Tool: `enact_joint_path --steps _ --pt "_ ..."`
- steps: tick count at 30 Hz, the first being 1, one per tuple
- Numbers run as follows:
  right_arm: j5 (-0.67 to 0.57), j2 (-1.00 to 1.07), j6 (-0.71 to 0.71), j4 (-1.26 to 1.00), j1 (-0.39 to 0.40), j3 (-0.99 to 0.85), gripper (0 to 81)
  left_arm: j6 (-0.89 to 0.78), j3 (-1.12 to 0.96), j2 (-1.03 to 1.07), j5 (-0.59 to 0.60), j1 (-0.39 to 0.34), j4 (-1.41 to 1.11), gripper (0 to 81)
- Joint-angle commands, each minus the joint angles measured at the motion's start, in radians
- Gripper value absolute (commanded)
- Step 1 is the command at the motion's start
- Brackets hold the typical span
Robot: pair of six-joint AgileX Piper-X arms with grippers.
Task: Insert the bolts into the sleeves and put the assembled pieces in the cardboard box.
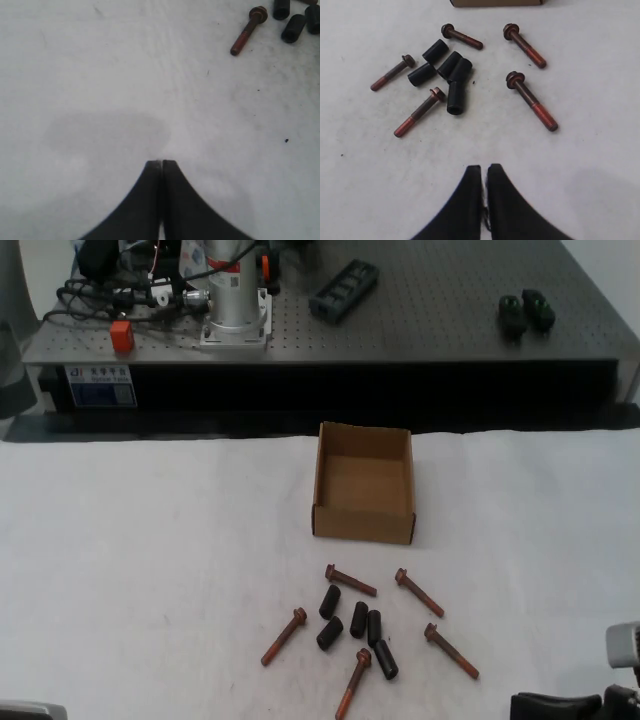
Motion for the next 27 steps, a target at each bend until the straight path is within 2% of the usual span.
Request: enact_joint_path --steps 1,4,5,7,9,13,17,19,23,27 --pt "-0.055 -0.005 0.213 -0.059 0.002 0.015 4.1 -0.009 -0.005 -0.009 0.011 0.003 -0.02 0.6" --pt "-0.165 -0.005 0.395 -0.215 0.002 0.025 0.5 -0.112 -0.005 -0.009 0.146 0.003 -0.167 0.6" --pt "-0.206 -0.005 0.413 -0.302 0.002 0.02 3.3 -0.113 -0.005 -0.005 0.177 0.003 -0.24 0.6" --pt "-0.199 0.011 0.445 -0.415 0.002 -0.01 12.5 -0.108 -0.005 0.01 0.183 0.003 -0.365 0.6" --pt "-0.178 0.056 0.433 -0.423 0.002 -0.068 20.5 -0.097 -0.005 0.038 0.175 0.003 -0.478 0.0" --pt "-0.204 0.24 0.218 -0.281 0.002 -0.246 21.4 -0.04 -0.044 0.139 0.175 0.003 -0.541 9.2" --pt "-0.175 0.52 -0.031 0.044 0.002 -0.475 21.4 0.023 -0.112 0.267 0.175 0.003 -0.536 30.5" --pt "-0.11 0.651 -0.161 0.193 0.002 -0.589 21.4 0.028 -0.143 0.329 0.175 0.003 -0.536 36.5" --pt "0.022 0.895 -0.357 0.407 0.04 -0.819 21.4 0.028 -0.195 0.436 0.183 0.003 -0.536 36.6" --pt "0.129 1.082 -0.415 0.474 0.103 -0.965 21.4 0.028 -0.216 0.496 0.183 0.003 -0.536 36.6"
